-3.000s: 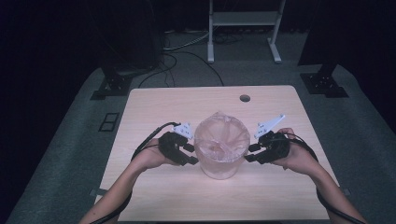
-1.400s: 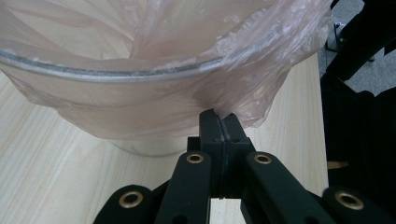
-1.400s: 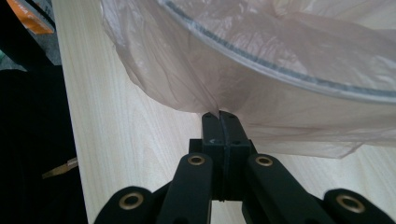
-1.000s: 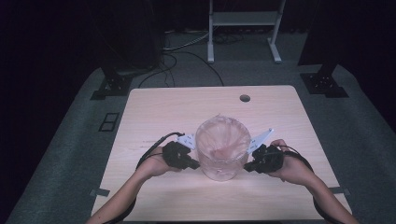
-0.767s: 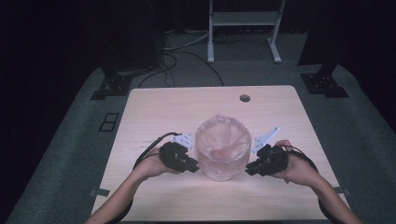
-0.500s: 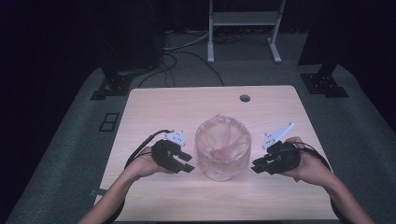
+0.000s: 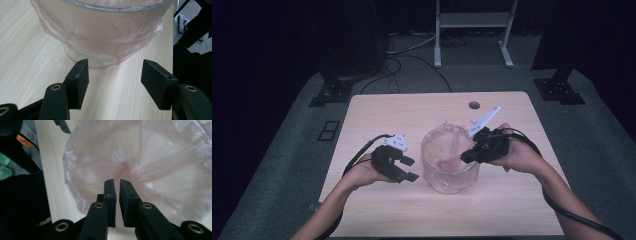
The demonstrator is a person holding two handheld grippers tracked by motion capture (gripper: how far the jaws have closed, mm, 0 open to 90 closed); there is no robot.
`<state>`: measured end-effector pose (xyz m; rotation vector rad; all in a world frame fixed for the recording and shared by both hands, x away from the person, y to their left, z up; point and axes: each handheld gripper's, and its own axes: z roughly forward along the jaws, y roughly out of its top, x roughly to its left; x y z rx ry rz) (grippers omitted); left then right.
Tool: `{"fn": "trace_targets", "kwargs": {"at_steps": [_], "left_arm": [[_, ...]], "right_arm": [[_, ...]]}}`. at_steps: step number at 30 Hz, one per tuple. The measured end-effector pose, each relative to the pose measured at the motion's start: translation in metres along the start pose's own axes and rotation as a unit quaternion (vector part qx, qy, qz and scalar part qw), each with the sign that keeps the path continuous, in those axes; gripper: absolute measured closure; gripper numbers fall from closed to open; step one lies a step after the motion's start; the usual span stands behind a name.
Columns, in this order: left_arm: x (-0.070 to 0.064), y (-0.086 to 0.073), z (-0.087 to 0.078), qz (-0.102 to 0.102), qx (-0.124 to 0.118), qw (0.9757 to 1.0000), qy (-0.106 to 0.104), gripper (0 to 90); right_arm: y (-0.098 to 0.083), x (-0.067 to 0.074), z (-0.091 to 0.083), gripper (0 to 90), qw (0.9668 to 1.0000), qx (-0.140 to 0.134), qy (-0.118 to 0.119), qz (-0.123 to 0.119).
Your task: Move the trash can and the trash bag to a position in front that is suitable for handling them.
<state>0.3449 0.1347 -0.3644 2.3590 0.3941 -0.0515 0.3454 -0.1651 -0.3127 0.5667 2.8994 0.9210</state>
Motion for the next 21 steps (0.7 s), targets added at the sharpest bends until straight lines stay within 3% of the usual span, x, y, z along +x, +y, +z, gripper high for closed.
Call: {"fn": "trace_targets", "kwargs": {"at_steps": [3,7,15,18,21], "left_arm": [[0.001,-0.001,0.000,-0.005,-0.003,1.0000,-0.001,36.5],[0.001,-0.003,-0.001,-0.009,-0.005,0.9999,-0.002,36.1],[-0.006,-0.002,-0.004,-0.007,-0.012,0.9999,0.003,35.5],[-0.007,-0.001,-0.005,-0.006,-0.012,0.9999,0.006,34.4],[-0.005,0.000,-0.006,-0.009,-0.011,0.9999,0.009,33.0]], "right_arm": [[0.010,0.000,0.019,84.3,0.9994,0.032,0.005,-0.011],[0.012,0.006,0.031,87.0,0.9975,0.057,0.030,-0.028],[0.006,0.015,0.031,90.0,0.9945,0.068,0.069,-0.039],[0.006,0.013,0.027,88.7,0.9947,0.073,0.059,-0.041],[0.011,0.000,0.023,87.2,0.9967,0.073,0.026,-0.025]]}}
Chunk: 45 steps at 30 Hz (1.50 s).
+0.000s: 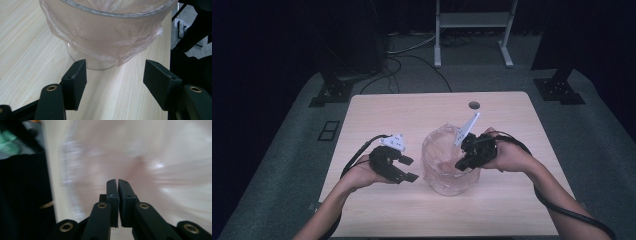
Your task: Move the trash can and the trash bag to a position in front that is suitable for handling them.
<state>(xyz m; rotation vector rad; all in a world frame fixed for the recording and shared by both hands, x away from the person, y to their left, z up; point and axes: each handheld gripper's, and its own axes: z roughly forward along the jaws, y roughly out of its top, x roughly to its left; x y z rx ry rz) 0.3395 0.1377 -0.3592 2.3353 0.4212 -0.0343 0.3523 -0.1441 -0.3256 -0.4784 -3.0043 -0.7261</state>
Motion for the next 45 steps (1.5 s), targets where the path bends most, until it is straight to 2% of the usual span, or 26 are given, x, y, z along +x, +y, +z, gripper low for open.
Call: {"fn": "trace_targets", "kwargs": {"at_steps": [2,8,15,22,25,30,33,36,38,41,43,45], "left_arm": [[0.001,0.001,-0.001,0.000,-0.001,1.0000,0.000,32.7],[0.006,0.002,-0.003,-0.001,-0.002,1.0000,0.002,30.8],[0.009,0.001,-0.003,-0.003,-0.003,1.0000,-0.004,30.3],[0.012,-0.001,-0.006,-0.004,-0.005,1.0000,0.002,30.2],[0.013,-0.004,-0.008,-0.007,-0.005,0.9999,0.006,29.7],[0.014,-0.007,-0.010,-0.009,-0.007,0.9998,0.014,28.7],[0.013,-0.008,-0.011,-0.009,-0.006,0.9997,0.021,27.0],[0.013,-0.008,-0.010,-0.014,-0.009,0.9995,0.028,24.2],[0.013,-0.007,-0.009,-0.014,-0.010,0.9994,0.031,22.9],[0.014,-0.005,-0.006,-0.014,-0.006,0.9996,0.023,20.8],[0.014,-0.003,-0.004,-0.017,-0.001,0.9995,0.026,19.5],[0.014,0.000,-0.004,-0.018,-0.003,0.9995,0.026,19.2]], "right_arm": [[0.004,-0.013,0.000,86.7,0.9997,0.009,-0.023,0.008],[0.014,-0.042,0.012,85.9,0.9973,0.038,-0.052,0.036],[0.019,-0.063,0.020,85.9,0.9961,0.047,-0.053,0.053],[0.028,-0.072,0.022,83.8,0.9965,0.040,-0.042,0.061],[0.029,-0.070,0.020,78.3,0.9971,0.033,-0.036,0.058],[0.023,-0.060,0.006,70.5,0.9984,-0.015,-0.016,0.053],[0.017,-0.056,-0.003,67.1,0.9979,-0.033,-0.008,0.055],[0.012,-0.051,-0.012,59.6,0.9973,-0.051,0.000,0.052],[0.008,-0.048,-0.018,56.5,0.9966,-0.063,0.012,0.051],[-0.001,-0.042,-0.026,52.1,0.9953,-0.084,0.018,0.046],[-0.008,-0.040,-0.030,49.9,0.9944,-0.098,0.018,0.037],[-0.016,-0.038,-0.034,47.5,0.9938,-0.104,0.013,0.039]]}}
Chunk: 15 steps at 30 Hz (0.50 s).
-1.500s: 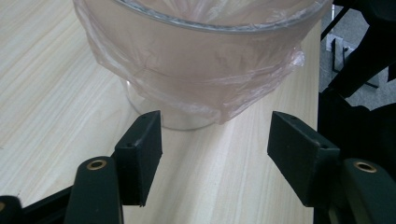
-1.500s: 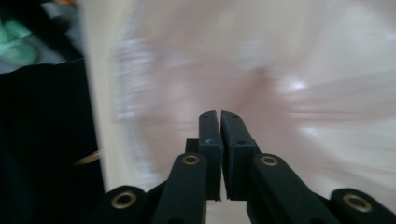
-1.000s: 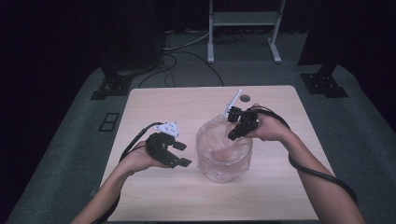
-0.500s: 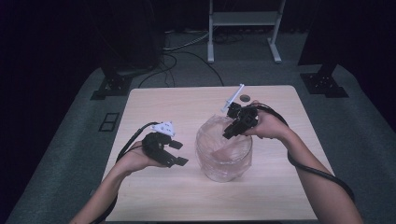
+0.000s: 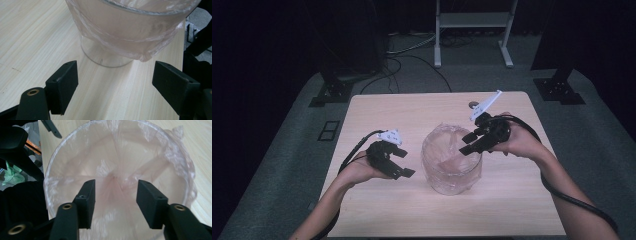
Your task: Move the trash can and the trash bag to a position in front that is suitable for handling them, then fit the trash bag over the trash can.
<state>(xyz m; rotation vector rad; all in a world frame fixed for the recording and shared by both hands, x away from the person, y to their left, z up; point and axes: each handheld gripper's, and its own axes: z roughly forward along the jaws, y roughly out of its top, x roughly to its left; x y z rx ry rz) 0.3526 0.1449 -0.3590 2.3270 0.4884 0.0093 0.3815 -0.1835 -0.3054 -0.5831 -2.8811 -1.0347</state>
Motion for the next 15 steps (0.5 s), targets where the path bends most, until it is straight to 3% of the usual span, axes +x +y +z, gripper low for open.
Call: {"fn": "trace_targets", "kwargs": {"at_steps": [5,9,15], "left_arm": [[0.000,0.002,0.000,-0.003,-0.003,1.0000,0.007,18.6],[0.000,0.001,-0.001,-0.006,0.002,0.9999,0.012,18.1],[0.001,0.003,0.000,-0.005,-0.004,0.9999,0.014,18.1]], "right_arm": [[-0.011,-0.001,-0.013,43.6,0.9997,-0.014,-0.017,-0.003],[-0.023,-0.002,-0.026,42.3,0.9991,-0.034,-0.024,0.008],[-0.044,-0.004,-0.035,41.2,0.9983,-0.040,-0.034,0.025]]}}
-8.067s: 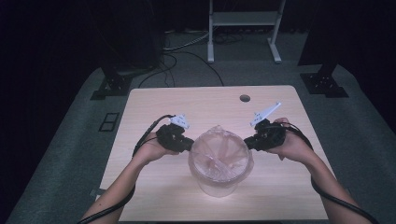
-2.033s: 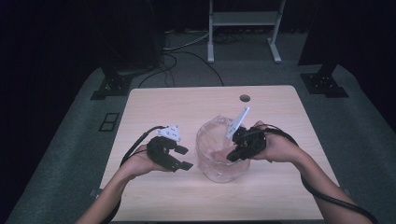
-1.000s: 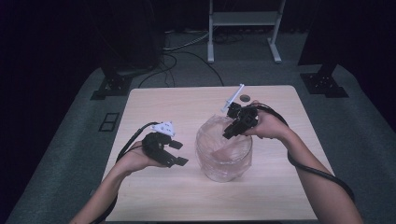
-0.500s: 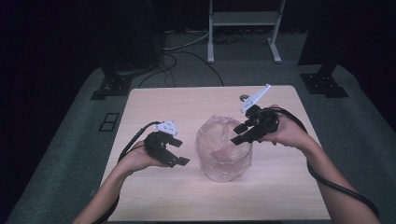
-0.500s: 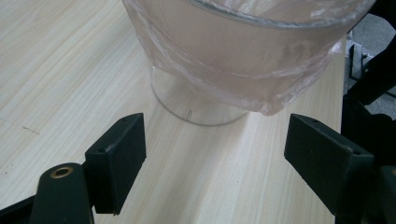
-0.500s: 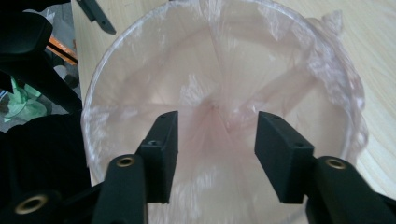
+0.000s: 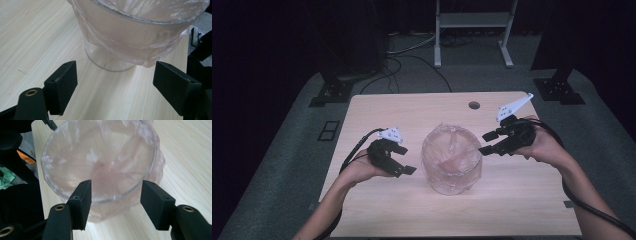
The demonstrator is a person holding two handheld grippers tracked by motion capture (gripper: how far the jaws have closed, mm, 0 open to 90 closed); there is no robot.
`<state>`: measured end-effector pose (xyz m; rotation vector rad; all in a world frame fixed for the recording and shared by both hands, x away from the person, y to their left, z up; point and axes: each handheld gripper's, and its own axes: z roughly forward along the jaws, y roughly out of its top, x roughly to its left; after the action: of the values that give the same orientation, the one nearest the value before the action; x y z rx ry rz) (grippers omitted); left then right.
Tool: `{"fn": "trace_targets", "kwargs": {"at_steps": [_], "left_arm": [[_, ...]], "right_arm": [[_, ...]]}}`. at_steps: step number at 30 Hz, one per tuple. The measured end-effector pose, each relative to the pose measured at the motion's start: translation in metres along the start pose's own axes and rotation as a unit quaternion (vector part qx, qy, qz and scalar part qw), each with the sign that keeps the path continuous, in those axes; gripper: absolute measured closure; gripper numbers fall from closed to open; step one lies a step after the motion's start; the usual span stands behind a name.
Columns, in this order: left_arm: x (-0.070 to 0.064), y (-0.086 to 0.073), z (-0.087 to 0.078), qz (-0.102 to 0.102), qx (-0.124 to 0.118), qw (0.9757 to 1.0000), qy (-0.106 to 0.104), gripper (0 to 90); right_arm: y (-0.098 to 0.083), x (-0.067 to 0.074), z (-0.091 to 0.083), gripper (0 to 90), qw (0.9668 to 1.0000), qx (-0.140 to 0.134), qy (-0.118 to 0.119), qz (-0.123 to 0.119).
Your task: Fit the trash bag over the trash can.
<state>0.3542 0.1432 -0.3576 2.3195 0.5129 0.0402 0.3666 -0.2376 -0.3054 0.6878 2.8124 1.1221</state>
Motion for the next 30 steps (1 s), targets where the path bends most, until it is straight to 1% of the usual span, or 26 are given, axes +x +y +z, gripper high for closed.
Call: {"fn": "trace_targets", "kwargs": {"at_steps": [4,8,10,11,17,22,30], "left_arm": [[0.001,0.000,0.001,0.002,0.000,1.0000,0.002,17.2],[0.001,-0.002,0.003,0.005,0.005,1.0000,0.005,17.2],[0.001,-0.005,0.002,0.004,0.006,1.0000,0.006,17.2],[0.001,-0.006,0.003,0.000,0.003,1.0000,0.007,17.2],[0.001,-0.013,0.003,-0.004,0.000,0.9999,0.010,17.2],[0.002,-0.016,0.003,-0.007,-0.001,0.9999,0.011,17.2],[0.003,-0.020,0.004,-0.010,0.002,0.9999,0.009,17.2]], "right_arm": [[-0.012,-0.003,-0.005,41.0,0.9999,-0.010,-0.006,0.012],[-0.024,-0.006,-0.006,40.2,0.9996,-0.012,-0.007,0.023],[-0.030,-0.008,-0.006,40.1,0.9996,-0.011,-0.008,0.026],[-0.033,-0.009,-0.006,39.9,0.9994,-0.012,-0.009,0.031],[-0.049,-0.011,-0.005,39.2,0.9990,-0.011,-0.011,0.043],[-0.058,-0.011,-0.003,38.6,0.9987,-0.008,-0.013,0.049],[-0.069,-0.013,0.001,38.1,0.9981,-0.011,-0.013,0.059]]}}
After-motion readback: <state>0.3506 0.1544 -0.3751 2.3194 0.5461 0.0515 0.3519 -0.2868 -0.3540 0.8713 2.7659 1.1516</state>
